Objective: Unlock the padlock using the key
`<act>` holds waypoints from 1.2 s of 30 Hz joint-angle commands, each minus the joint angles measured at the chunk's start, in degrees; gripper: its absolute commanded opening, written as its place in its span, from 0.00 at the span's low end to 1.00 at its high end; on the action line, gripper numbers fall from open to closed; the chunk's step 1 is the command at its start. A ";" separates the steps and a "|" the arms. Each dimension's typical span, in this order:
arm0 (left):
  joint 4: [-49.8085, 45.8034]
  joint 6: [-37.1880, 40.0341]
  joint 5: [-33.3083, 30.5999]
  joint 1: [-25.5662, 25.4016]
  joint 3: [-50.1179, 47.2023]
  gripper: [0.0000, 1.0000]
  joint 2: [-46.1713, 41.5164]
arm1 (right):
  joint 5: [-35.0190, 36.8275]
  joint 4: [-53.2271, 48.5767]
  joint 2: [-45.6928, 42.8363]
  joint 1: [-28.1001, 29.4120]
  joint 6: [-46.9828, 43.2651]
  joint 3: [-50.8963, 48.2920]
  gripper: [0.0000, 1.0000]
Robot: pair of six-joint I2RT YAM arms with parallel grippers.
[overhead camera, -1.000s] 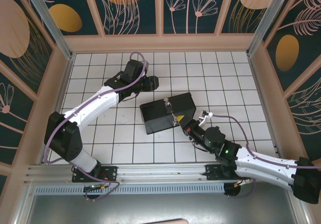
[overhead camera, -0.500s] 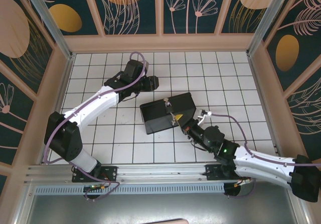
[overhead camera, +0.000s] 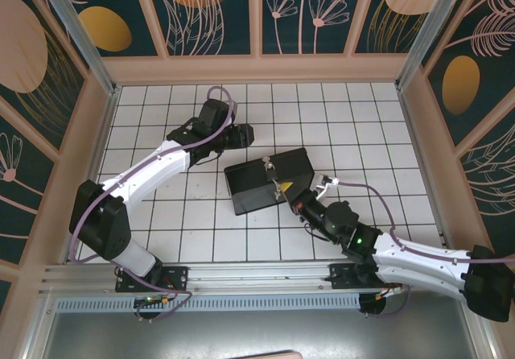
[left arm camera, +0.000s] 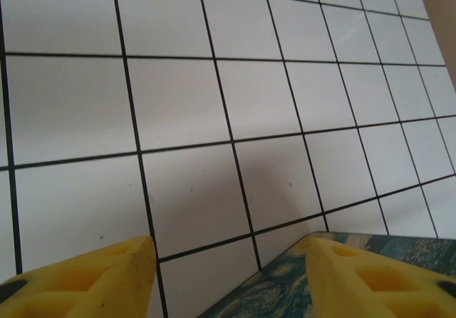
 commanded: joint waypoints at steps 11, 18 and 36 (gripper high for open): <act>-0.28 -1.27 5.46 0.04 -0.89 0.58 -3.97 | 7.87 -0.90 -1.53 0.60 1.03 2.10 0.00; -0.22 -2.07 6.62 -3.04 -1.74 0.57 -3.89 | 8.22 -1.84 -0.66 0.60 1.28 3.06 0.00; 2.55 -11.38 11.56 -3.27 -6.36 0.58 -9.02 | 8.11 -4.54 -0.42 -1.71 -1.25 4.41 0.00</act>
